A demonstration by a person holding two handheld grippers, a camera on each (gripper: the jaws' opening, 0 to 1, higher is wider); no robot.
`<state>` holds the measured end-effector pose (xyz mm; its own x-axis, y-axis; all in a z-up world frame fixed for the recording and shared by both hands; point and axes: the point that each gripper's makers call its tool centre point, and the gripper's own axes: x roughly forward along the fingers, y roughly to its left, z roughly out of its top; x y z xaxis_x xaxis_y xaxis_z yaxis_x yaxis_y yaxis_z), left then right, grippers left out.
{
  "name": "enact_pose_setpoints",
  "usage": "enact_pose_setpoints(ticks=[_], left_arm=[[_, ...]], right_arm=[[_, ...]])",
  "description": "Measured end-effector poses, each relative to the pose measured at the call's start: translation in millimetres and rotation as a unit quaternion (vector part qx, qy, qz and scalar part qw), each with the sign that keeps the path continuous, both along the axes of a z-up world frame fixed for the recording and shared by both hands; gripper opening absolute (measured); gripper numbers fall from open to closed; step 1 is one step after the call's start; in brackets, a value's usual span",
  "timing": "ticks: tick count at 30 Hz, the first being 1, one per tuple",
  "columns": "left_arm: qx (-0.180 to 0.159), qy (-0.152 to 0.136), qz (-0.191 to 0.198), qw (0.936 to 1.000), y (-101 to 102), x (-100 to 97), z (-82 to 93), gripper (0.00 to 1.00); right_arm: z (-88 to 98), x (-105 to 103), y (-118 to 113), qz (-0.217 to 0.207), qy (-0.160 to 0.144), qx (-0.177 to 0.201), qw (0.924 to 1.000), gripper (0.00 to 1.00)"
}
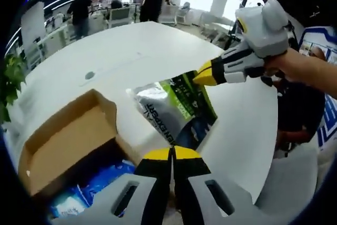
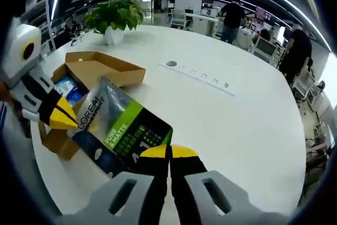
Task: Operate the shoe box by opening the lid, removing the specified soft item, and placing it in the target area until the item is outside and the box remains undamaged.
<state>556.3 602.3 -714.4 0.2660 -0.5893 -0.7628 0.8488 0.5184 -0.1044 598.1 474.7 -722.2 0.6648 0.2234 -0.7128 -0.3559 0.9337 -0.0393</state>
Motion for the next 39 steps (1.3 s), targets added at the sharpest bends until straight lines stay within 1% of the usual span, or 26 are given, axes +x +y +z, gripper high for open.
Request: enact_pose_setpoints(ticks=[1, 4, 9, 11, 13, 16, 21, 25, 27, 30, 31, 32, 39], left_arm=[[0.012, -0.007, -0.012, 0.9998, -0.2, 0.1, -1.9, 0.0], [0.031, -0.018, -0.032, 0.9989, -1.9, 0.2, -6.3, 0.0], [0.063, -0.025, -0.059, 0.9959, -3.5, -2.3, -19.6, 0.0], [0.075, -0.032, -0.072, 0.9941, -4.1, -2.0, -22.9, 0.0], [0.09, -0.047, -0.088, 0.9909, -4.2, 0.9, -25.3, 0.0], [0.1, -0.051, -0.099, 0.9888, -6.2, 1.1, -29.3, 0.0], [0.125, -0.066, -0.123, 0.9822, -9.1, 7.4, -38.1, 0.0], [0.138, -0.075, -0.143, 0.9771, -12.6, 10.3, -42.0, 0.0], [0.146, -0.074, -0.152, 0.9748, -14.5, 9.9, -44.5, 0.0], [0.157, -0.082, -0.164, 0.9703, -16.0, 11.7, -47.2, 0.0], [0.158, -0.09, -0.167, 0.969, -17.4, 13.8, -46.3, 0.0], [0.16, -0.089, -0.17, 0.9681, -18.1, 13.8, -47.1, 0.0], [0.164, -0.092, -0.174, 0.9667, -21.3, 17.1, -49.9, 0.0]], right_arm=[[-2.7, 0.7, 0.2, 0.0, 0.001, 0.0, 1.0, 0.0], [-8.6, 2.8, -0.2, -0.002, 0.003, 0.001, 1.0, 0.0], [-18.6, 5.6, -0.2, -0.005, 0.009, 0.007, 0.9999, 0.0], [-23.7, 6.0, -0.7, -0.006, 0.012, 0.007, 0.9999, 0.0], [-28.0, 7.1, -2.0, -0.008, 0.014, 0.008, 0.9998, 0.0], [-32.9, 9.8, -3.5, -0.01, 0.016, 0.009, 0.9998, 0.0], [-40.2, 15.9, -6.6, -0.015, 0.019, 0.012, 0.9996, 0.0], [-44.7, 20.8, -9.2, -0.021, 0.02, 0.017, 0.9994, 0.0], [-47.7, 23.3, -10.5, -0.025, 0.023, 0.022, 0.9992, 0.0], [-51.1, 24.3, -10.7, -0.027, 0.025, 0.022, 0.9991, 0.0], [-53.3, 25.1, -11.6, -0.03, 0.026, 0.023, 0.999, 0.0], [-54.7, 25.5, -11.9, -0.03, 0.027, 0.023, 0.9989, 0.0], [-63.6, 27.7, -16.3, -0.044, 0.036, 0.029, 0.998, 0.0]])
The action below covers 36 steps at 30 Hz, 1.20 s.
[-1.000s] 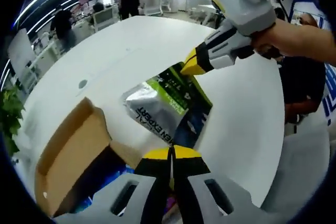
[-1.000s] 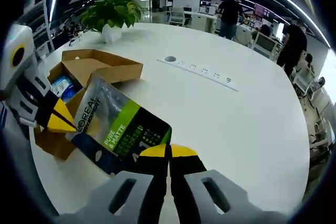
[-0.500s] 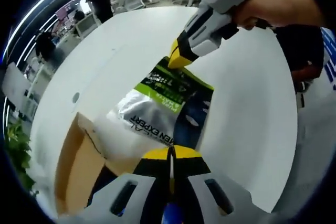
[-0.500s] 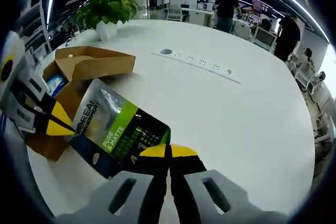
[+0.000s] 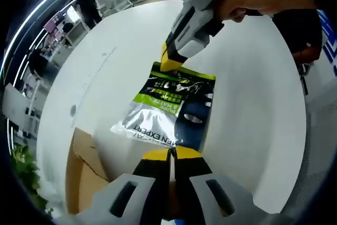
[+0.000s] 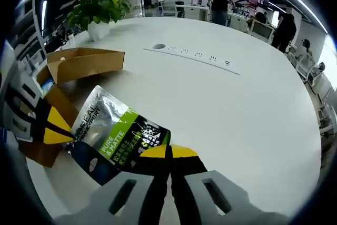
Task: Operate the shoe box by opening the lid, removing the specified soft item, and placing it in the target area until the item is outside and the box remains undamaged.
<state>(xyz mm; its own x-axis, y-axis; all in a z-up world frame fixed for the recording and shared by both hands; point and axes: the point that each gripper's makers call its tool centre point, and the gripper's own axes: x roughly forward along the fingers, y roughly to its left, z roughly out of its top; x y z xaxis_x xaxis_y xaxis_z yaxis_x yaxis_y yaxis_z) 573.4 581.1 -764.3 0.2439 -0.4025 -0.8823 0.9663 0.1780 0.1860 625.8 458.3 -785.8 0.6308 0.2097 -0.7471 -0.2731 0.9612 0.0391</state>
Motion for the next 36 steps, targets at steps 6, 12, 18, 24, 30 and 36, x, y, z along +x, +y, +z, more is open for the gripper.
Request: enact_pose_setpoints(ticks=[6, 12, 18, 24, 30, 36], left_arm=[[0.003, -0.02, -0.009, 0.9998, 0.8, 4.5, 1.5, 0.0], [-0.024, -0.007, 0.012, 0.9996, 2.1, 8.2, 11.9, 0.0], [-0.059, 0.003, 0.037, 0.9976, 0.7, 10.6, 25.8, 0.01], [-0.072, 0.012, 0.053, 0.9959, 6.1, 8.3, 29.9, 0.03], [-0.092, 0.023, 0.069, 0.9931, 9.8, 5.3, 36.6, 0.06], [-0.107, 0.024, 0.083, 0.9905, 17.1, 3.9, 44.2, 0.1]], right_arm=[[-7.2, 1.0, -0.7, -0.009, 0.006, -0.001, 0.9999, 0.0], [-10.5, 5.2, -2.4, -0.018, 0.007, 0.001, 0.9998, 0.0], [-10.2, 3.1, -2.7, -0.025, 0.009, 0.002, 0.9996, 0.0], [-10.6, 1.3, -3.3, -0.031, 0.011, 0.003, 0.9995, 0.0], [-10.1, -0.1, -4.4, -0.013, 0.01, -0.005, 0.9999, 0.02], [-10.6, -2.7, -9.2, -0.019, 0.007, -0.003, 0.9998, 0.06]])
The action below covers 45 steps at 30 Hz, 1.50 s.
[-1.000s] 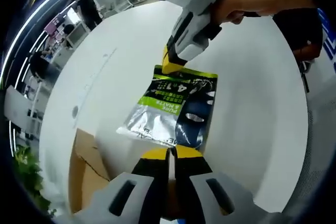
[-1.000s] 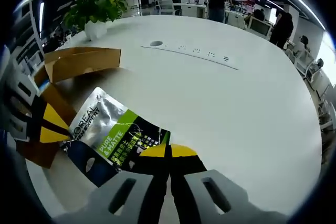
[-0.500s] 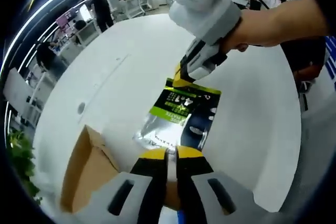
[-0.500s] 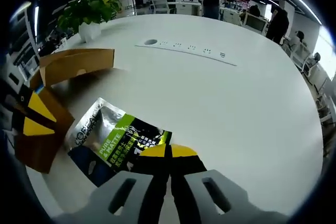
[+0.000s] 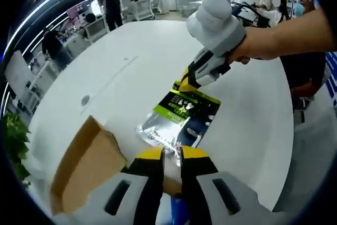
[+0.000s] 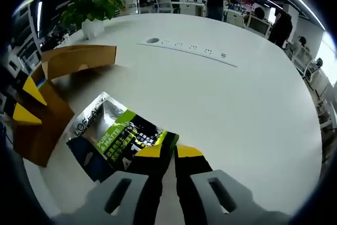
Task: Operate the shoe box by opening the lid, removing the specified soft item, and placing it in the target area until the item is outside and the box remains undamaged.
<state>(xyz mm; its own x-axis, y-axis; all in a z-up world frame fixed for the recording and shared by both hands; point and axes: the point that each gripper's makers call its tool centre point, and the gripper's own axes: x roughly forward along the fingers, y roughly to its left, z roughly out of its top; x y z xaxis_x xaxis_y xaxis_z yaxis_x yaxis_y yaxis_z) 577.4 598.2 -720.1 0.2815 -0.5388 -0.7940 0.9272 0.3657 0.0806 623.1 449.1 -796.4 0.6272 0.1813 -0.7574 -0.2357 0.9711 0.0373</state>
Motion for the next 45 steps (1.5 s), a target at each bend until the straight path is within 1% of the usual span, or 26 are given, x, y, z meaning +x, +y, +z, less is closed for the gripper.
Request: enact_pose_setpoints(ticks=[5, 10, 17, 21, 25, 28, 34, 36, 40, 45], left_arm=[[-0.018, -0.002, 0.017, 0.9997, 9.3, 0.4, 11.1, 0.11], [-0.041, 0.003, 0.048, 0.998, 26.1, 1.6, 21.7, 0.13], [-0.049, 0.003, 0.073, 0.9962, 52.7, -0.5, 24.0, 0.17], [-0.054, 0.0, 0.086, 0.9948, 63.0, -1.9, 25.6, 0.21], [-0.06, -0.003, 0.094, 0.9938, 68.7, -2.2, 27.9, 0.26], [-0.066, -0.002, 0.101, 0.9927, 75.7, -4.3, 29.8, 0.3], [-0.072, -0.003, 0.112, 0.9911, 90.6, -8.2, 32.5, 0.35], [-0.075, -0.005, 0.117, 0.9903, 96.2, -8.7, 34.8, 0.37], [-0.084, 0.004, 0.127, 0.9884, 105.8, -10.6, 36.2, 0.42], [-0.088, 0.004, 0.136, 0.9868, 119.2, -11.6, 37.4, 0.46]], right_arm=[[2.2, -0.3, 0.0, 0.003, -0.005, -0.003, 1.0, 0.05], [9.1, 0.3, 2.0, 0.014, -0.012, -0.017, 0.9997, 0.04], [20.5, -3.6, 0.8, 0.021, -0.018, -0.028, 0.9992, 0.08], [28.6, -6.4, 2.0, 0.031, -0.025, -0.032, 0.9987, 0.11], [36.5, -11.7, 2.8, 0.036, -0.029, -0.036, 0.9983, 0.13], [42.4, -15.2, 5.6, 0.044, -0.033, -0.038, 0.9978, 0.14], [60.0, -21.0, 13.7, 0.063, -0.047, -0.041, 0.996, 0.18], [65.4, -22.6, 16.3, 0.068, -0.05, -0.041, 0.9956, 0.2], [73.7, -26.7, 22.6, 0.077, -0.053, -0.039, 0.9949, 0.24], [83.5, -31.6, 32.5, 0.09, -0.059, -0.037, 0.9935, 0.26]])
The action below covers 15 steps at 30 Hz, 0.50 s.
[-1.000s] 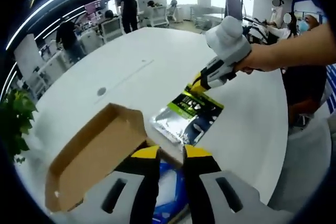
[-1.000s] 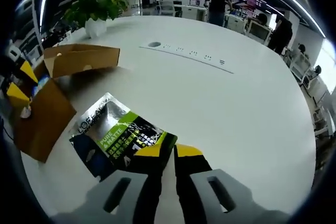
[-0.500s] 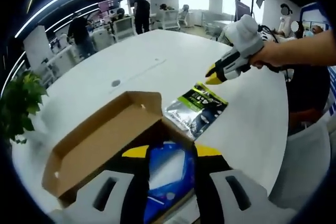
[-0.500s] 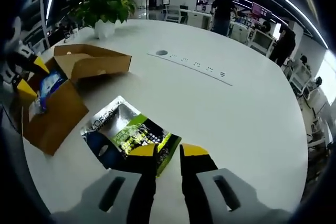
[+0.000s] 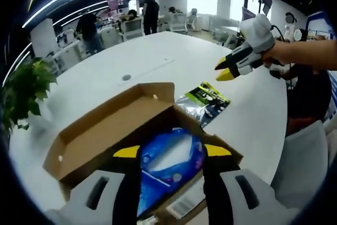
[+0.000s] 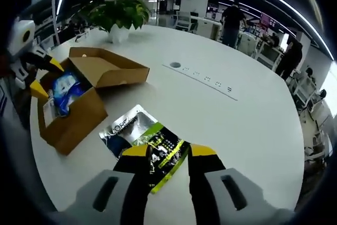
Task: Operate the shoe box by opening the lid, removing the specified soft item, and placing it in the target area until the item is outside and the box remains undamaged.
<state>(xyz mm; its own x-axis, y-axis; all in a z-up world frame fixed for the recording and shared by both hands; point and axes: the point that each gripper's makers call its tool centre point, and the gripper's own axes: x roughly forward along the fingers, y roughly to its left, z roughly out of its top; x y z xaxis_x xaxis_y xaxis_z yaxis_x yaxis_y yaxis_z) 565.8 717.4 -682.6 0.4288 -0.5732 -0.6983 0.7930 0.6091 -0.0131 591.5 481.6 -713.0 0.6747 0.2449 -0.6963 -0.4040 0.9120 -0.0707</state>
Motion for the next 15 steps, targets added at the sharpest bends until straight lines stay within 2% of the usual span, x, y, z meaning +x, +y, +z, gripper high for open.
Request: enact_pose_setpoints(ticks=[15], left_arm=[[-0.025, 0.01, 0.024, 0.9993, 27.9, -6.6, 7.0, 0.56]], right_arm=[[30.4, -5.1, 40.3, 0.044, -0.02, 0.015, 0.9987, 0.33]])
